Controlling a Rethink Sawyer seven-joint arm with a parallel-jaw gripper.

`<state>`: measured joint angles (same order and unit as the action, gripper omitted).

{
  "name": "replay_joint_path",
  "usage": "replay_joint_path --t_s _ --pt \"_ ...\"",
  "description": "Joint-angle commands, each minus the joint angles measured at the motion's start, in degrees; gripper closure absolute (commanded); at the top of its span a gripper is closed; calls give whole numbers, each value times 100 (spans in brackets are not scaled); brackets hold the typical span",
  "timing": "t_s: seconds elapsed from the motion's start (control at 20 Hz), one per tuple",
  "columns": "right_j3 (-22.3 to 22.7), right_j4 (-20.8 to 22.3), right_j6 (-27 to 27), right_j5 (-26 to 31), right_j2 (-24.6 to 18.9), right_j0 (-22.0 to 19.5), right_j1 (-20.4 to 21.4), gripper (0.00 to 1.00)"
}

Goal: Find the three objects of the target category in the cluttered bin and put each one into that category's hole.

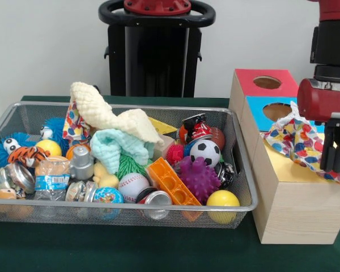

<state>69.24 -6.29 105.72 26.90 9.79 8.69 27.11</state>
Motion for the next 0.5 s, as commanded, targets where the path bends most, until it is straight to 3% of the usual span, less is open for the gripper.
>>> replay_joint_path --t_s 0.05,0.5 --pt "704 142 794 377 -113 36 -103 100" --pt "807 97 592 352 -317 -116 -104 100"
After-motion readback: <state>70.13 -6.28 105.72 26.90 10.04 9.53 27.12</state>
